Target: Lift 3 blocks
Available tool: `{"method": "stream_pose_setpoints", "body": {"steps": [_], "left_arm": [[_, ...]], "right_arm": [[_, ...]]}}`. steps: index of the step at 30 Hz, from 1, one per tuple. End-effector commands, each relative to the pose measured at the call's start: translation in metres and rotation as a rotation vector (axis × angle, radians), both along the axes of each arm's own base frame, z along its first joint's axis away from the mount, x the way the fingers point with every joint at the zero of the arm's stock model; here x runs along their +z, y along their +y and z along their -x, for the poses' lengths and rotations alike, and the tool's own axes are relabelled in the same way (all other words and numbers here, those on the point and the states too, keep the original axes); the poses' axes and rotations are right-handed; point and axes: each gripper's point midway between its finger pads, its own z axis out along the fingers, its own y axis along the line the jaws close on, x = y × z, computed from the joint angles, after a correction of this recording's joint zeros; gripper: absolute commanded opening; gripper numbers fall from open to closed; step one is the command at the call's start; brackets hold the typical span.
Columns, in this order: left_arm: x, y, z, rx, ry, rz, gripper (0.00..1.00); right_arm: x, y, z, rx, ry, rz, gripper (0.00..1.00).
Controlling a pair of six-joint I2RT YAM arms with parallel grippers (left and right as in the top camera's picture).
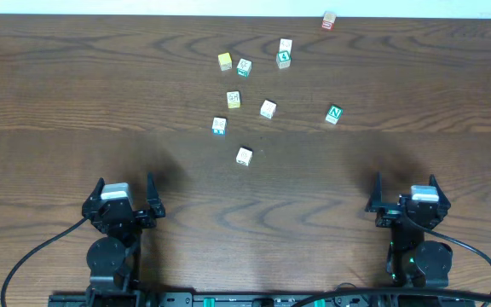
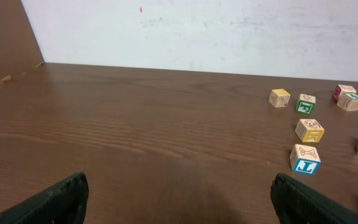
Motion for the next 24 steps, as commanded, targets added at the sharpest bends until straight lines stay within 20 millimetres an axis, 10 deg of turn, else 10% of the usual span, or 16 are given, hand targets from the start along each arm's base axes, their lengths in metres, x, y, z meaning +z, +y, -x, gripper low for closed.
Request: {"method": "stream_pose_setpoints", "body": {"steps": [1,24], "left_arm": [[-0.015,-0.001,0.0,-0.007,0.032,-0.007,0.94],[-0.014,0.009,0.0,0.043,0.034,-0.071,0.94]], "right_arm": [[0.0,-0.01,0.001,-0.048,0.002,0.054,0.99],[0.0,-0.006,0.001,-0.016,0.015,0.162,0.99]]}}
